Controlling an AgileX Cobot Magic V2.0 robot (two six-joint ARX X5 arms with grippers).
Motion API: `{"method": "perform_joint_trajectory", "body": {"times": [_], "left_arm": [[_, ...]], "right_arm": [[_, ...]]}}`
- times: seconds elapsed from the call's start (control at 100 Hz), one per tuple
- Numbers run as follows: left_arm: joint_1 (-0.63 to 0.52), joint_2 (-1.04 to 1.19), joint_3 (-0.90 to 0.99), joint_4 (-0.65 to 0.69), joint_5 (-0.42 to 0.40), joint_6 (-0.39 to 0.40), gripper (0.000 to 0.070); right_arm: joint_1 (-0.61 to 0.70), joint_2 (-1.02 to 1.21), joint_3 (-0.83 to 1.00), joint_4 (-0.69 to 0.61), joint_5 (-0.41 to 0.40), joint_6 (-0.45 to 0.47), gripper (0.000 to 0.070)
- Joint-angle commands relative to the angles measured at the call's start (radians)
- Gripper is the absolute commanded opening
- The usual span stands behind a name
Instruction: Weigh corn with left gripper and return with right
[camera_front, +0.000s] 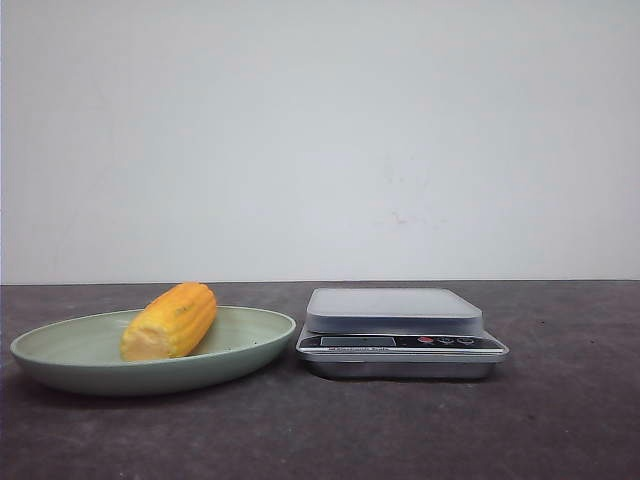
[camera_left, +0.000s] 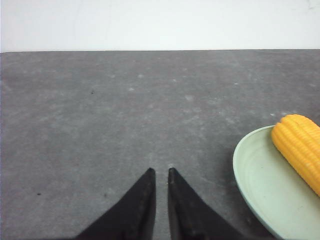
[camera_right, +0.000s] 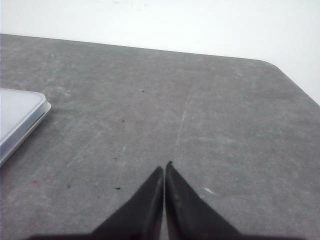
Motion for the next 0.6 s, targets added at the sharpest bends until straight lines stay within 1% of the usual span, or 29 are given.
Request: {"method": "perform_joint_trajectory", "body": {"times": [0.0, 0.51, 0.55, 0.59], "left_arm": [[0.000, -0.002, -0.018, -0.005, 0.001, 0.006, 0.0000], [0.001, -0.002, -0.018, -0.005, 0.001, 0.006, 0.0000], [0.026, 0.002, -0.018, -0.005, 0.002, 0.006, 0.0000], [0.045, 0.006, -0.018, -0.005, 0.023, 0.006, 0.0000]], "right_arm": [[0.000, 0.000, -0.003, 0.013, 0.000, 0.007, 0.0000], [0.000, 0.000, -0.003, 0.013, 0.000, 0.007, 0.0000], [0.000, 0.000, -0.003, 0.013, 0.000, 0.007, 0.0000], [0.000, 0.000, -0.003, 0.013, 0.000, 0.007, 0.0000]]}}
